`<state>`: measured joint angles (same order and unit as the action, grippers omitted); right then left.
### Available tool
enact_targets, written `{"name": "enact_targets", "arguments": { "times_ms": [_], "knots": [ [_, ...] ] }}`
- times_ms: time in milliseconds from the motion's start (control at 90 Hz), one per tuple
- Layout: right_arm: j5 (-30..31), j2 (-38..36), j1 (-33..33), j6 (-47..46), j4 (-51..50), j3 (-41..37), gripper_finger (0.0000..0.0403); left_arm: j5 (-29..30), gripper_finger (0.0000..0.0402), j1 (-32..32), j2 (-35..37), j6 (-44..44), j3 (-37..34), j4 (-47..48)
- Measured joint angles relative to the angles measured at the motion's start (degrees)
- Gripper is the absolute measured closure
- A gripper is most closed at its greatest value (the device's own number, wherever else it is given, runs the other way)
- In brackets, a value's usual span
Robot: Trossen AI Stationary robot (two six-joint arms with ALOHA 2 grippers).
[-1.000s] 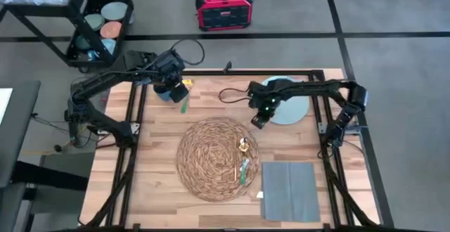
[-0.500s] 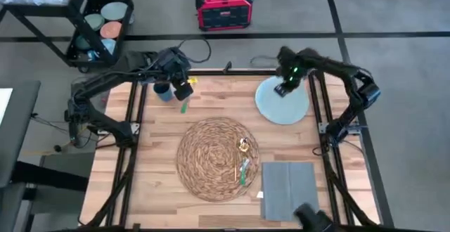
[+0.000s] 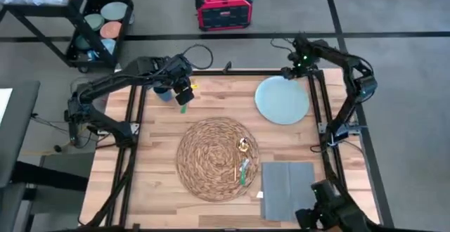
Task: Set table place
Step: Put the light blue plate on the brown placemat to the left of the gold table knife
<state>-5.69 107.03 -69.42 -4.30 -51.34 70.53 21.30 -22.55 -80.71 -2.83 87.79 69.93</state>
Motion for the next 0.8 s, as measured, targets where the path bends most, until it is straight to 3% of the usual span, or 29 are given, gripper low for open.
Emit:
{"name": "enact_targets", "arguments": {
  "times_ms": [200,356,511,800],
  "knots": [
    [-0.55,4.16,-1.0,0.58,-1.43,0.56,0.0195,0.02,0.0325,0.0,0.0,0.01,0.0,0.16],
    [0.19,1.44,-1.96,1.16,-2.06,2.26,0.02,0.04,0.0325,0.0,0.0,-0.13,0.0,0.2],
    [-3.34,-0.76,-3.91,1.11,-3.47,2.35,0.0205,0.05,0.0325,-0.04,0.01,-1.26,0.0,0.08],
    [0.02,-0.76,-4.29,-5.45,0.58,1.35,0.0232,0.04,0.0325,-0.04,0.02,-4.09,0.0,0.16]
  ]
}}
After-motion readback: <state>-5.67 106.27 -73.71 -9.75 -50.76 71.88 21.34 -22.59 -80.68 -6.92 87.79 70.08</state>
